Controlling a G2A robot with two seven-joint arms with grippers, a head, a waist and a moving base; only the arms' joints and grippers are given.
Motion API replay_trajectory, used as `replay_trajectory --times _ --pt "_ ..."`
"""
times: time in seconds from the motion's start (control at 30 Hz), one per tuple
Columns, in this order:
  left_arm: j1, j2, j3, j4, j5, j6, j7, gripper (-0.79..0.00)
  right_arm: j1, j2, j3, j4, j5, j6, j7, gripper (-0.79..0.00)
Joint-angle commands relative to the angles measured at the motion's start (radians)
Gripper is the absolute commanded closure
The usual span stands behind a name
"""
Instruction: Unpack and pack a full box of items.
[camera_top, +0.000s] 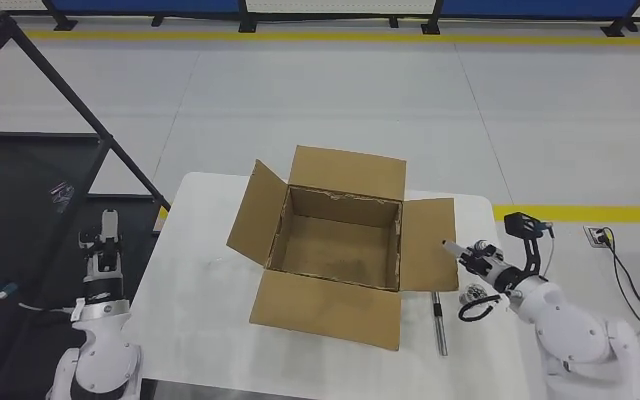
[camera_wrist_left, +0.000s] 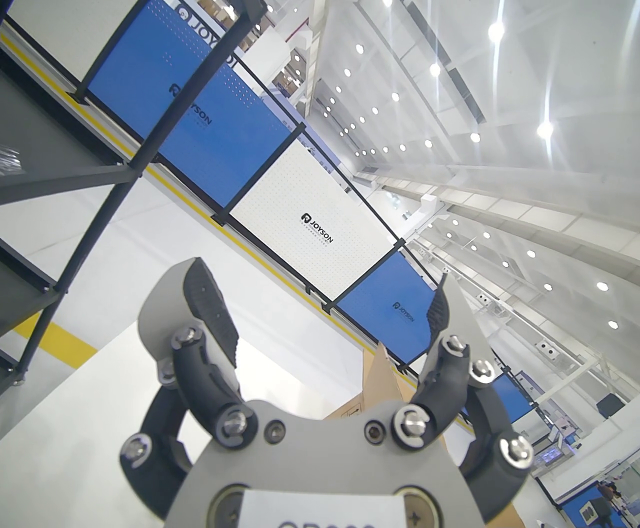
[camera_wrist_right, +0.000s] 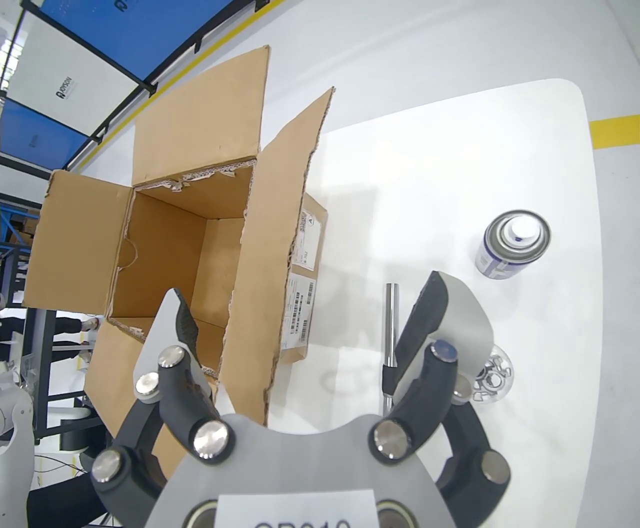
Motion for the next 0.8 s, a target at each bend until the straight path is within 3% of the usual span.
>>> replay_trajectory --times 0.0,0.77 --pt "0.000 0.000 -0.001 0.001 -0.004 -0.001 -0.003 -0.785 0.014 0.001 -0.012 0.015 0.001 0.000 0.002 -0.785" --pt "0.027 0.000 -0.010 -0.015 -0.025 -0.017 -0.008 -0.785 0.213 -0.002 -0.219 0.151 -0.039 0.034 0.047 -0.785"
